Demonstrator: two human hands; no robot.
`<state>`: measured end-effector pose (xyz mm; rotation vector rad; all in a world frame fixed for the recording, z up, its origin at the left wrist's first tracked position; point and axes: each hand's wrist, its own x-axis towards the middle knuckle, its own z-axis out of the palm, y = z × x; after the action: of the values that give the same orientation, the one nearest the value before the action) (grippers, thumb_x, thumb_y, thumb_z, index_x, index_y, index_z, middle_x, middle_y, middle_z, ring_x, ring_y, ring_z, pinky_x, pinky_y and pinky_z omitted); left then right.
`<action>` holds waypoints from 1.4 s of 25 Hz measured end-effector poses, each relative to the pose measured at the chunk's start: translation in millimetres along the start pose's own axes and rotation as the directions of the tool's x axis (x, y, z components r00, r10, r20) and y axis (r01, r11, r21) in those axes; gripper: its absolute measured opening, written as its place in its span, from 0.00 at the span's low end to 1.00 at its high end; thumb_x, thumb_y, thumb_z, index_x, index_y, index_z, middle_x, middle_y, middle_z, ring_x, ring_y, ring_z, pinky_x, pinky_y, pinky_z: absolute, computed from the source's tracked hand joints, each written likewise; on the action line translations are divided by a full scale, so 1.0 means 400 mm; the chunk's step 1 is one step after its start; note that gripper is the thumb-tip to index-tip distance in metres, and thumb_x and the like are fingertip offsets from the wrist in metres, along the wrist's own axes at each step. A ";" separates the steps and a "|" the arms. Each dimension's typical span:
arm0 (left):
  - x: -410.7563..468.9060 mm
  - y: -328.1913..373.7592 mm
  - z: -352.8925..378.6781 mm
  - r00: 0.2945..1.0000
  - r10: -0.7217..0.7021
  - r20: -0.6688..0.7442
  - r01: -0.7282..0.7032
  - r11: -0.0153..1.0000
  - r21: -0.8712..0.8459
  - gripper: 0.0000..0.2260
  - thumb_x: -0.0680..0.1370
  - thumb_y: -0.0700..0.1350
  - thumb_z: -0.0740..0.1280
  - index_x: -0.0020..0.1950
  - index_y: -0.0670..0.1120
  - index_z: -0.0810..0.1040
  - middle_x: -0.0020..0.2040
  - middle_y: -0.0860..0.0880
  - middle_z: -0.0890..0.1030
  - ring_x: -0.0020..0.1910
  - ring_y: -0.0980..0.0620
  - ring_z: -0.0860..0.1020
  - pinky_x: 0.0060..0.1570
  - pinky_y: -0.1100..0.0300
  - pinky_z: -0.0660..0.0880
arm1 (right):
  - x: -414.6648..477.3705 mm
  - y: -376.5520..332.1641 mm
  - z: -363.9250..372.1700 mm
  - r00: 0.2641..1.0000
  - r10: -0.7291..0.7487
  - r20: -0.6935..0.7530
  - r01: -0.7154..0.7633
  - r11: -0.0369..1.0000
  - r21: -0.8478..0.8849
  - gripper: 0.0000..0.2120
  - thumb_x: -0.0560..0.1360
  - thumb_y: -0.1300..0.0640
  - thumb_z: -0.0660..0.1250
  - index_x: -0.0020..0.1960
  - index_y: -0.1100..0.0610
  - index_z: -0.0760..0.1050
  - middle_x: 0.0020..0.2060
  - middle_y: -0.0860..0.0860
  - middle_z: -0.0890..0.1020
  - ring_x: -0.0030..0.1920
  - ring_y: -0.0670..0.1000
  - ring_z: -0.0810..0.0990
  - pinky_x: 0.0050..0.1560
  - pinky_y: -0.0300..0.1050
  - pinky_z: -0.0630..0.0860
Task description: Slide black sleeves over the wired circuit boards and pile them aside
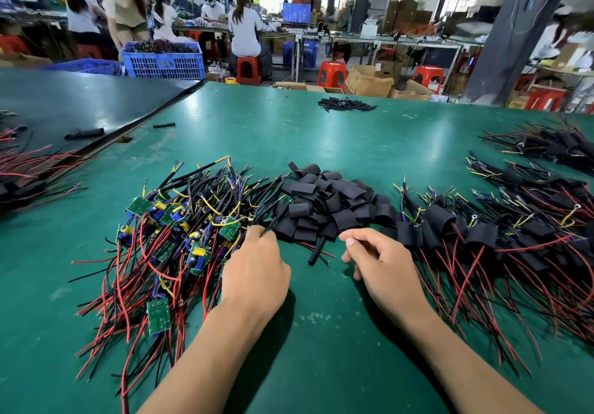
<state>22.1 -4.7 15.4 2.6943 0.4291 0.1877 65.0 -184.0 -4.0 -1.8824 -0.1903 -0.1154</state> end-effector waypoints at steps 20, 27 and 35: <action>-0.009 0.053 0.003 0.975 0.092 0.201 0.215 -0.178 -0.960 0.11 0.77 0.34 0.66 0.57 0.42 0.83 0.44 0.48 0.81 0.24 0.53 0.68 0.24 0.64 0.67 | -0.008 -0.019 0.014 0.875 -0.005 0.484 -0.228 0.878 0.420 0.18 0.73 0.53 0.72 0.61 0.57 0.81 0.45 0.55 0.82 0.38 0.52 0.79 0.41 0.43 0.78; -0.017 0.049 0.034 0.983 0.022 0.183 0.167 0.313 -0.935 0.06 0.76 0.45 0.73 0.51 0.45 0.83 0.36 0.55 0.82 0.33 0.55 0.75 0.32 0.62 0.71 | 0.003 -0.005 0.012 0.974 0.016 0.225 -0.114 0.896 0.429 0.07 0.73 0.56 0.75 0.51 0.50 0.85 0.39 0.52 0.84 0.30 0.48 0.76 0.30 0.37 0.71; -0.006 0.043 0.034 0.990 0.007 0.141 0.135 0.236 -0.962 0.05 0.76 0.39 0.72 0.49 0.45 0.77 0.37 0.52 0.82 0.35 0.56 0.78 0.34 0.63 0.72 | -0.011 -0.002 0.021 0.995 -0.026 0.097 0.014 0.992 0.122 0.09 0.81 0.49 0.65 0.56 0.48 0.83 0.50 0.37 0.85 0.53 0.33 0.80 0.50 0.23 0.70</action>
<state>27.1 -25.5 10.0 1.3676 0.2326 0.1818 60.6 -176.0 -6.5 -1.7669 -0.2778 -0.0239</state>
